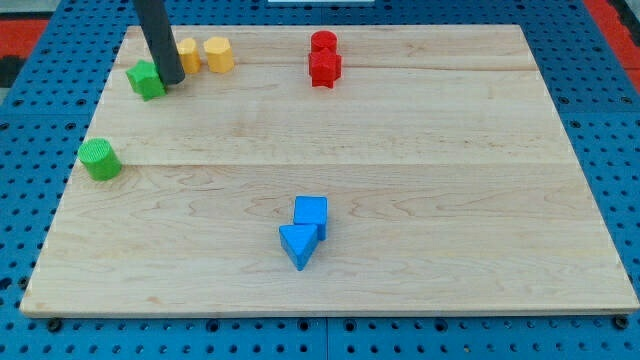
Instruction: Push the green star towards the top left corner of the board
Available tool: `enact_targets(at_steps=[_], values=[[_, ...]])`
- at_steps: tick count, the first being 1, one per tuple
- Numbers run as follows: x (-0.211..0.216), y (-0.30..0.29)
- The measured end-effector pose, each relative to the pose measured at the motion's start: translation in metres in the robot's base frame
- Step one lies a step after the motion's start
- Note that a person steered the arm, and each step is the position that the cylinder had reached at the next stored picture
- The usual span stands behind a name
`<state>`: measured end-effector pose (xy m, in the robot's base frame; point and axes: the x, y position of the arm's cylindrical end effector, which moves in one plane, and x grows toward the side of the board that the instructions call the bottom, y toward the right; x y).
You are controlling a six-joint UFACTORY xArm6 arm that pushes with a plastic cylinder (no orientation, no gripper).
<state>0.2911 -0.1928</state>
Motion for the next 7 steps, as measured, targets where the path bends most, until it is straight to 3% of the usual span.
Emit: enact_targets(at_steps=[1,2,3,5,6,7], values=[[0.026,0.046],[0.061,0.039],[0.061,-0.008],[-0.006,-0.026],[0.019,-0.009],[0.043,-0.040]])
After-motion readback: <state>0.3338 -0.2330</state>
